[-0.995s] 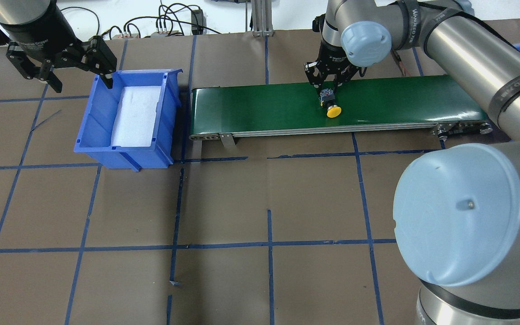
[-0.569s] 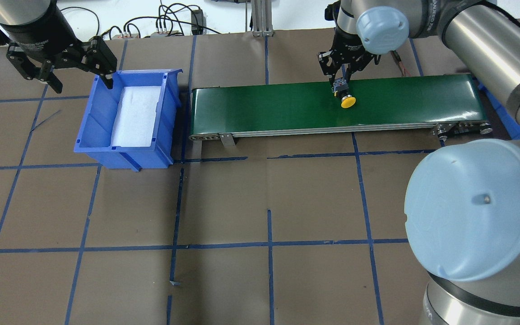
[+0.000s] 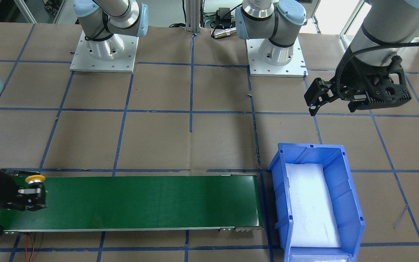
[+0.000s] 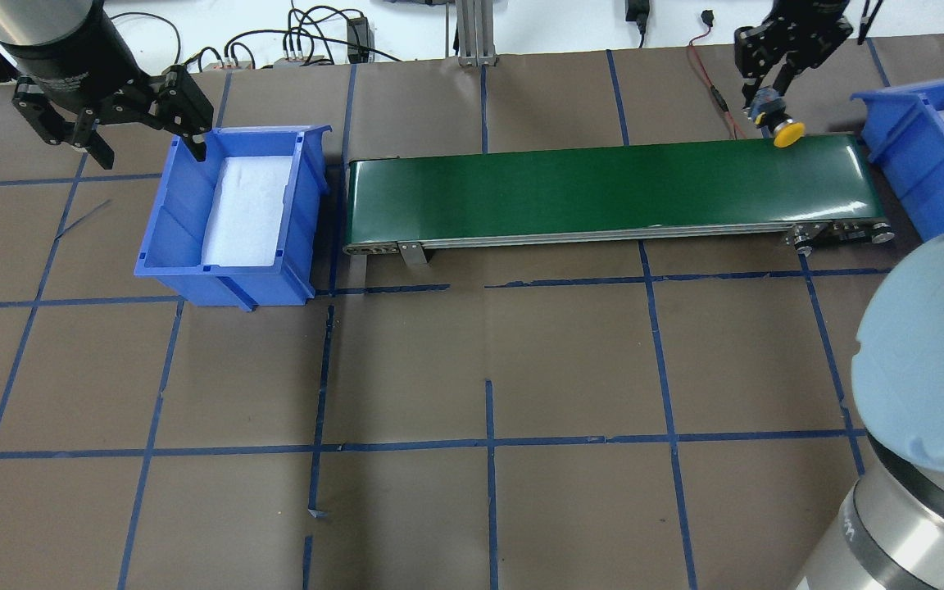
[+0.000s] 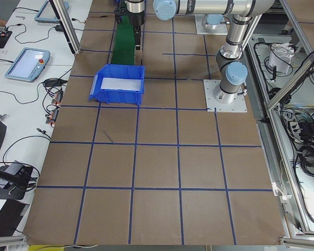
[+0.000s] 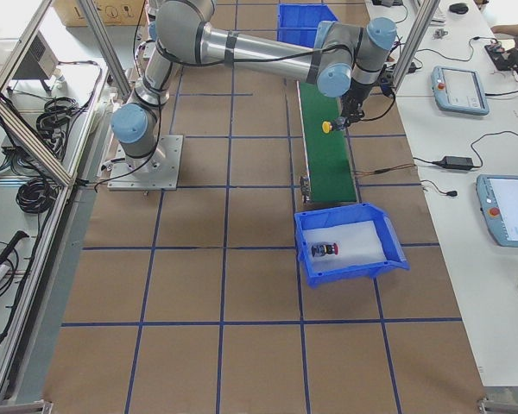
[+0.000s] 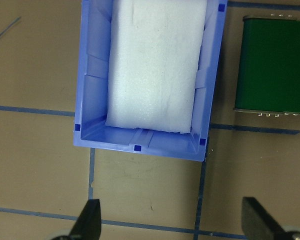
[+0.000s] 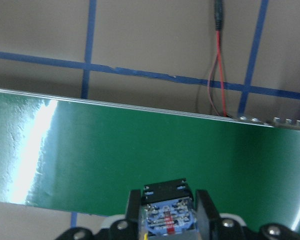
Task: Transport two buttons from left to right
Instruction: 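Carry the yellow button with the right gripper into the far blue bin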
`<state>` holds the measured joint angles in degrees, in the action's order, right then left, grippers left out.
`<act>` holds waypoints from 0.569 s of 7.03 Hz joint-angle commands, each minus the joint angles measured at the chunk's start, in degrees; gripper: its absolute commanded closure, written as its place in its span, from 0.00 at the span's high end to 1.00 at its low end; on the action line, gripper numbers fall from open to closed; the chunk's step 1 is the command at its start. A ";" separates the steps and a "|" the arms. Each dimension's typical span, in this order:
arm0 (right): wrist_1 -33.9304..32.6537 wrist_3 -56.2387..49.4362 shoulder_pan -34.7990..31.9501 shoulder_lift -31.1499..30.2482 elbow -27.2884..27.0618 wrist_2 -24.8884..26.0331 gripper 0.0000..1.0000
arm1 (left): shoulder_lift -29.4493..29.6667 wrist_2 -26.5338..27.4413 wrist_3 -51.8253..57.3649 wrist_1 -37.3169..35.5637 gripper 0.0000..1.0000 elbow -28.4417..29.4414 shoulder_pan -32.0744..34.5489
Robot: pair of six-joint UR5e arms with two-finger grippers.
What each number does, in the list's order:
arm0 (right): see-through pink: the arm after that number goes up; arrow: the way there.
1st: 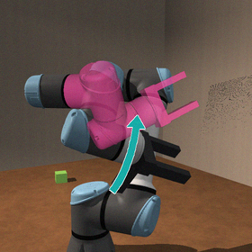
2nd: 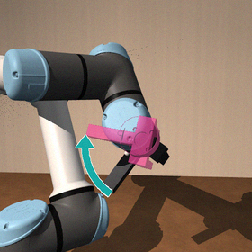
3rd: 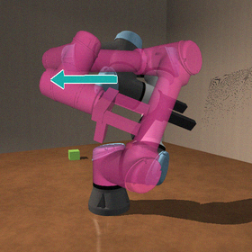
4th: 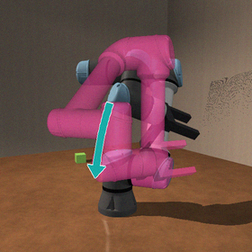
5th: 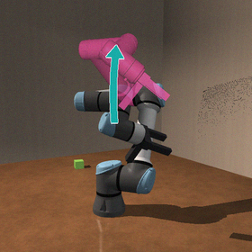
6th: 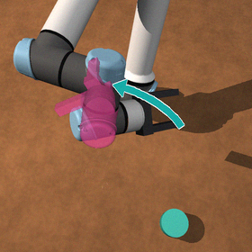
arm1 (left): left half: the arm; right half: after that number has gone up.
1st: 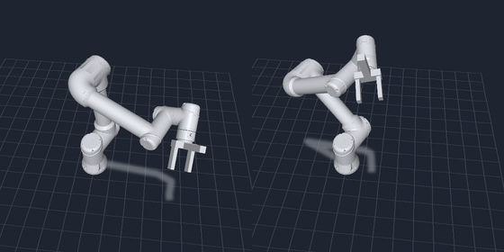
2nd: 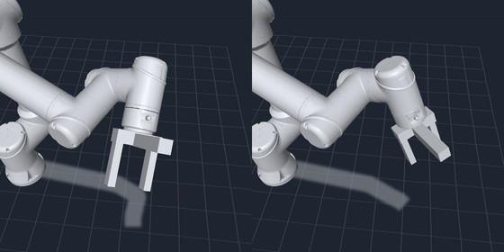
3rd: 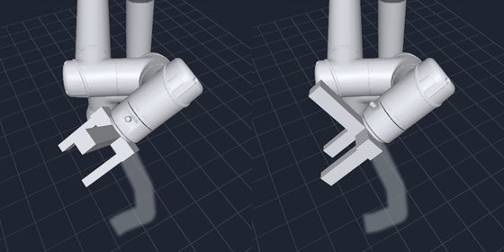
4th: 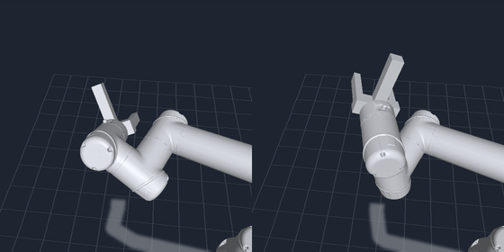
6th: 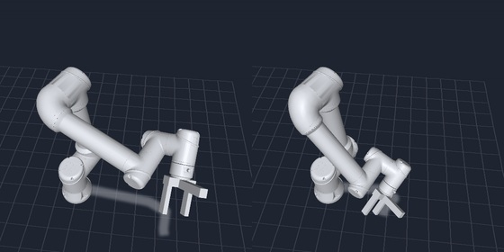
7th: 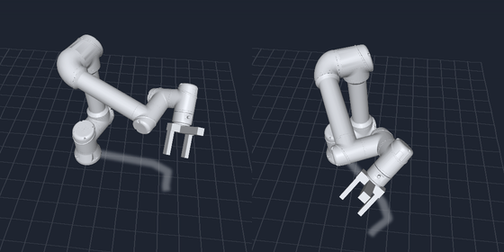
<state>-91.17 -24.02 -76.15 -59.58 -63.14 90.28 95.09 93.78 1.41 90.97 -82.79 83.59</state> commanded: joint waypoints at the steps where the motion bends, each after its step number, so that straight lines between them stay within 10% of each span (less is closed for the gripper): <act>1: 1.61 -15.12 10.54 -1.76 0.29 4.98 0.08 | 0.00 0.00 0.00 0.00 1.00 -0.09 0.00; 4: 2.40 -19.12 19.62 -0.28 3.44 4.73 0.09 | 0.09 0.00 0.00 0.00 1.00 -0.18 0.08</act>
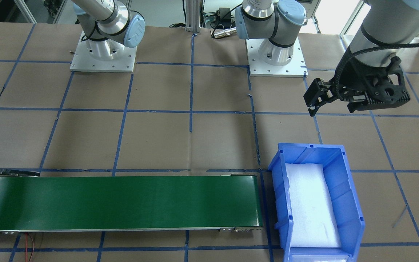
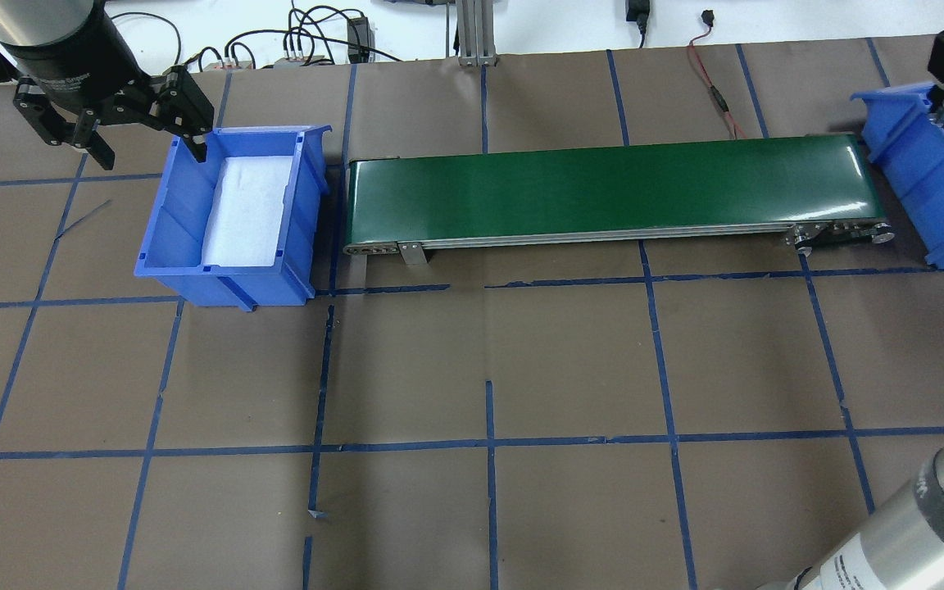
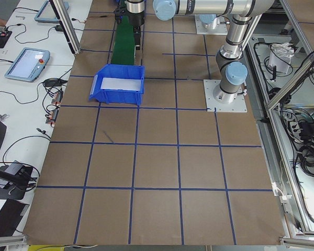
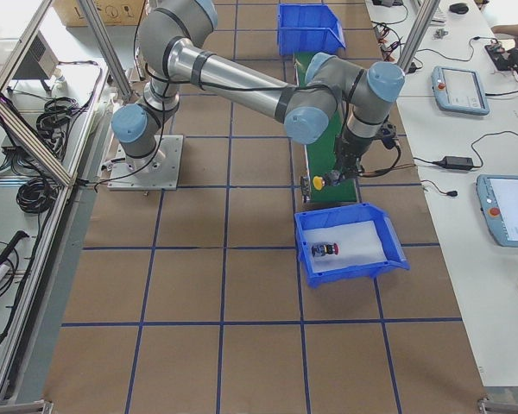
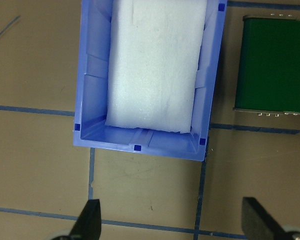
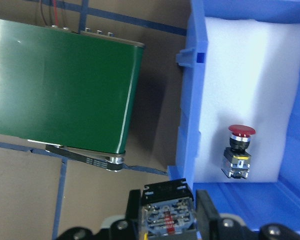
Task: Transport two buttons from left to right
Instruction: 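Carry the yellow button with the right gripper into the far blue bin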
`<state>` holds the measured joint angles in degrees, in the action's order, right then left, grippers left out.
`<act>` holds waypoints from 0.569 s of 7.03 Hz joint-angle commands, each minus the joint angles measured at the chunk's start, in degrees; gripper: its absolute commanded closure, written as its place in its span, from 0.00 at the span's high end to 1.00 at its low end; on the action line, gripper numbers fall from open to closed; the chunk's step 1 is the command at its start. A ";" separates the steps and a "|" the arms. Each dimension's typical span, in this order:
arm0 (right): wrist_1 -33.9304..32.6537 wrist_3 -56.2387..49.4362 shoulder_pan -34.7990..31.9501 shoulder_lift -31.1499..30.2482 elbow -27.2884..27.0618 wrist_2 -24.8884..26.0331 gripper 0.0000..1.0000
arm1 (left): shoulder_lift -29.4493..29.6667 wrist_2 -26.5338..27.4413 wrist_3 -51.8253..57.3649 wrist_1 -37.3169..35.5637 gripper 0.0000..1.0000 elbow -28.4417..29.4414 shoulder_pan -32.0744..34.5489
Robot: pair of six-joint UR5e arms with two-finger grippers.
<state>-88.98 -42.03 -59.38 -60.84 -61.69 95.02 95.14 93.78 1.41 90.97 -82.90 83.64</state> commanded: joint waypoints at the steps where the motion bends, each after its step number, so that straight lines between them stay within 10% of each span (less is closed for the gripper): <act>1: 0.30 -1.13 3.74 3.07 4.53 -0.19 0.09 | 0.04 0.00 0.00 0.00 1.00 -0.07 0.03; 4: 0.12 -1.13 3.49 13.08 14.72 -1.67 0.09 | 0.04 0.00 0.00 0.00 1.00 -0.16 0.03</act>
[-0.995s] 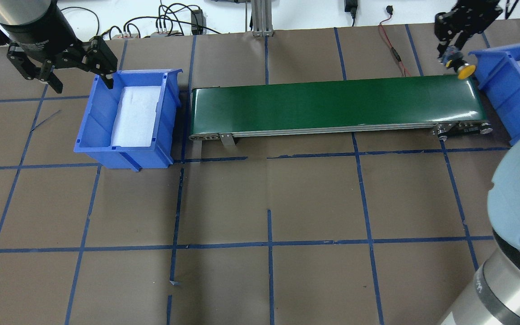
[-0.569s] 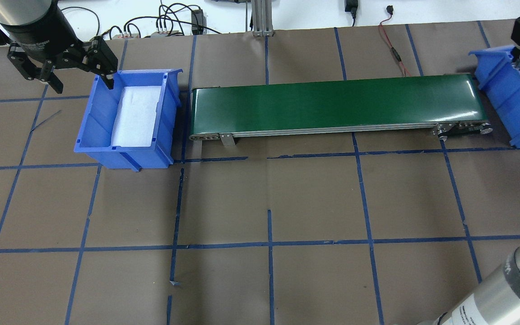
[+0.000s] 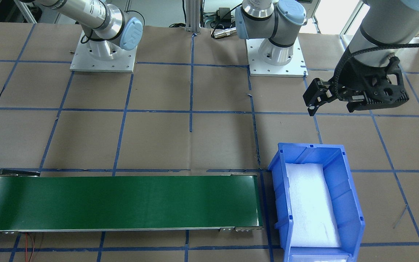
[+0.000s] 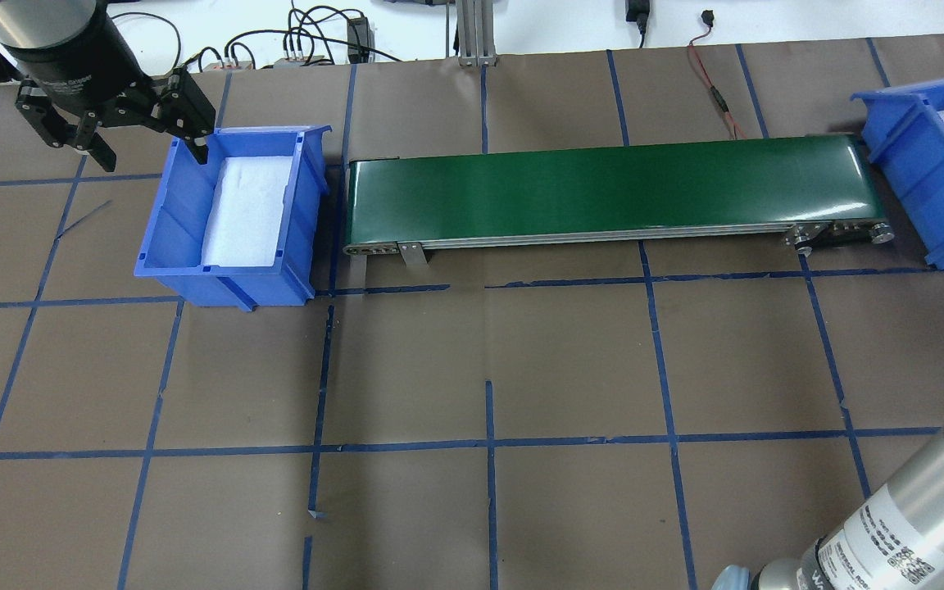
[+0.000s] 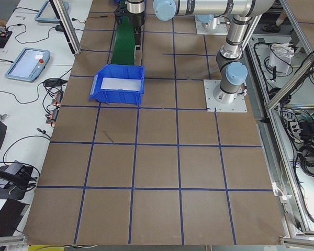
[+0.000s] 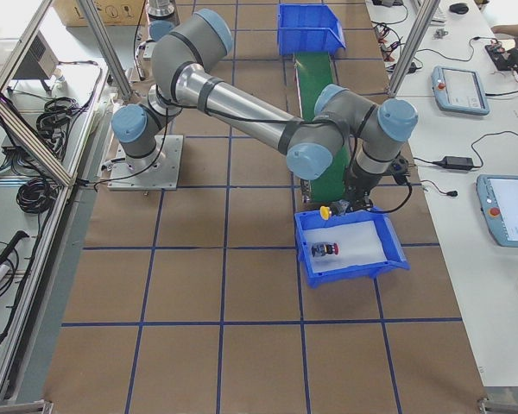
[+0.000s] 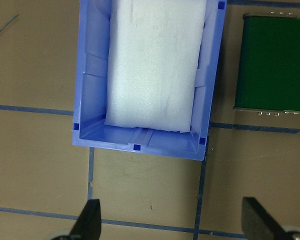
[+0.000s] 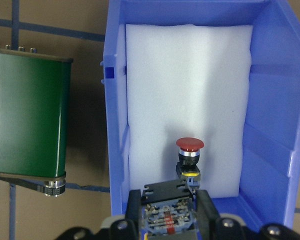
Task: Transport two buttons from left to right
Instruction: 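Release the yellow button in the bin and raise the right gripper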
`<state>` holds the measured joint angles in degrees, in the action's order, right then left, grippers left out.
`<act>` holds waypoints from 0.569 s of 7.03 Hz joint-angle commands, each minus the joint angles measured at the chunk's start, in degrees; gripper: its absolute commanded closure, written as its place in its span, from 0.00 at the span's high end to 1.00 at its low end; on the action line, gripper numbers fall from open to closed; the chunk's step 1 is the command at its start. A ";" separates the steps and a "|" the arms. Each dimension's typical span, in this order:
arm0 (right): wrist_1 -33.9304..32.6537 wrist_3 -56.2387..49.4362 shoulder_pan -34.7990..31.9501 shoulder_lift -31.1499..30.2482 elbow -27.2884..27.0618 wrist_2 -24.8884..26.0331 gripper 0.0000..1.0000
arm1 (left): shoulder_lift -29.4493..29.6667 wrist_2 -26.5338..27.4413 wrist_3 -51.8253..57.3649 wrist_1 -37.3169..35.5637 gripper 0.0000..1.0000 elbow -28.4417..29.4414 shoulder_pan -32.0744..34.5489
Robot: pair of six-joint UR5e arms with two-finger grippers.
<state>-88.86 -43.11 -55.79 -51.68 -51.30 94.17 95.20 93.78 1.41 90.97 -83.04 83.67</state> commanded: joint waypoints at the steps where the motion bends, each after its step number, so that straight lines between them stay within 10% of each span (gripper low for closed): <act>1: -0.08 -0.05 -0.46 6.31 6.80 -0.92 0.09 | -0.01 0.00 0.00 0.00 1.00 -0.01 0.00; 4: -1.74 -0.31 -1.16 14.39 13.13 -3.90 0.09 | -0.01 0.00 0.00 0.00 1.00 -0.10 0.00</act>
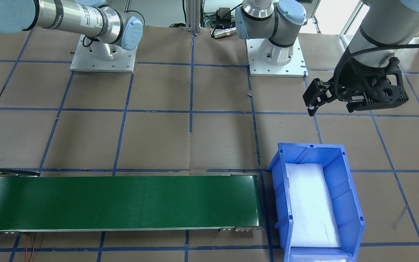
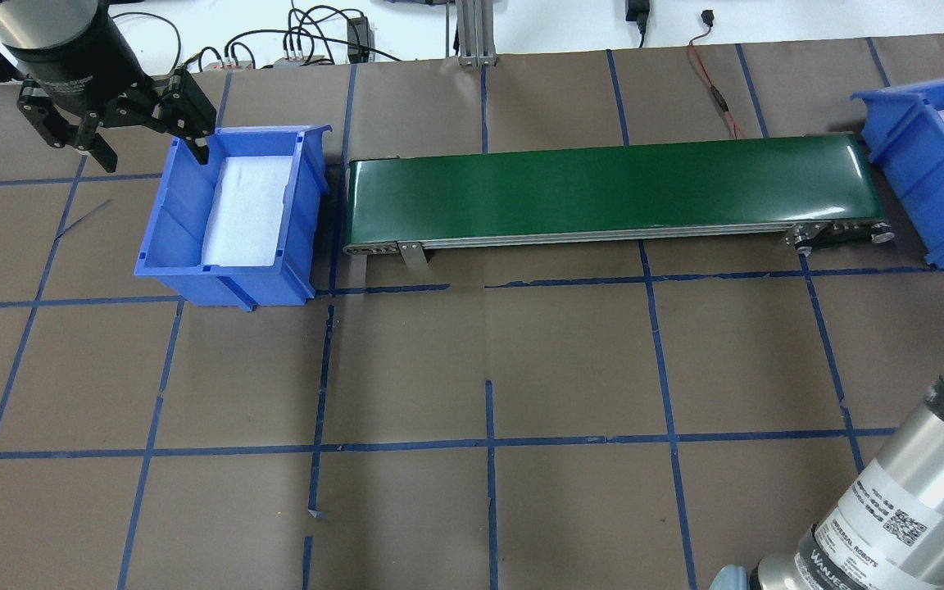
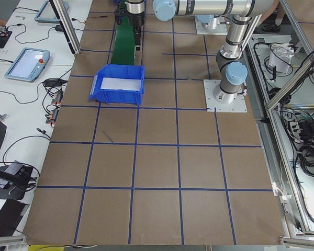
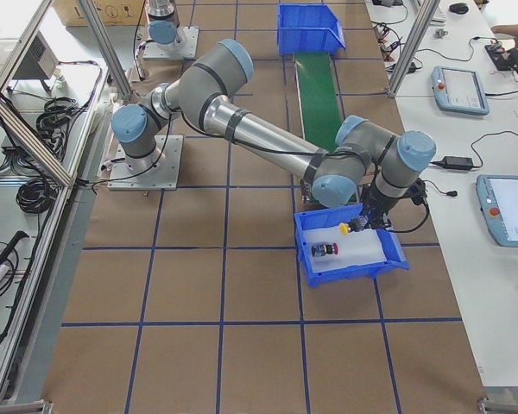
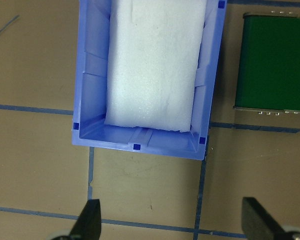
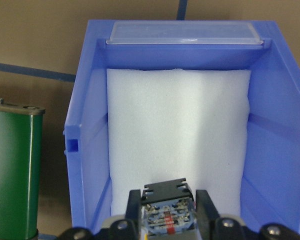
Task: Transport two buttons from left to right
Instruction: 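Release the yellow button in the bin and raise the right gripper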
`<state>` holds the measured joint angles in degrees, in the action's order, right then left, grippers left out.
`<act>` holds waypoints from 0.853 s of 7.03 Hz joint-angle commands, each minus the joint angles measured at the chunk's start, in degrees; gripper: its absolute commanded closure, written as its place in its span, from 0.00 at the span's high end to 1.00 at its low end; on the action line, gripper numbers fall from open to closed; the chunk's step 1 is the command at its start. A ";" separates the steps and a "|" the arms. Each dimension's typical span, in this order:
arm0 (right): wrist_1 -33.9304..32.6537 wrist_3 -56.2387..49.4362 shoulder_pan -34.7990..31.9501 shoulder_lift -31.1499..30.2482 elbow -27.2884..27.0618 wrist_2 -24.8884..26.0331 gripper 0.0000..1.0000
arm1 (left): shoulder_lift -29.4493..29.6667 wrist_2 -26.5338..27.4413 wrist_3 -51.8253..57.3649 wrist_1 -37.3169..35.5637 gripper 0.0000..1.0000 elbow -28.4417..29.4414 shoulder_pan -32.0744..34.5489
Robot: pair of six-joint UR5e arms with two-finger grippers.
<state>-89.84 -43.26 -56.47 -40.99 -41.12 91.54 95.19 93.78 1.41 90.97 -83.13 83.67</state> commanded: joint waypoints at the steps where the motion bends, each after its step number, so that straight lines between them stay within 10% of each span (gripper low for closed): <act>1: -0.78 -0.25 -0.65 6.86 6.02 -1.36 0.09 | -0.01 0.00 0.00 0.00 1.00 -0.01 0.00; 6: -1.13 -0.34 -1.10 10.41 8.42 -2.42 0.20 | -0.01 0.00 0.00 0.00 1.00 -0.01 0.00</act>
<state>-91.09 -43.59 -57.68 -30.70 -32.78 89.19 95.15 93.78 1.40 91.04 -83.14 83.67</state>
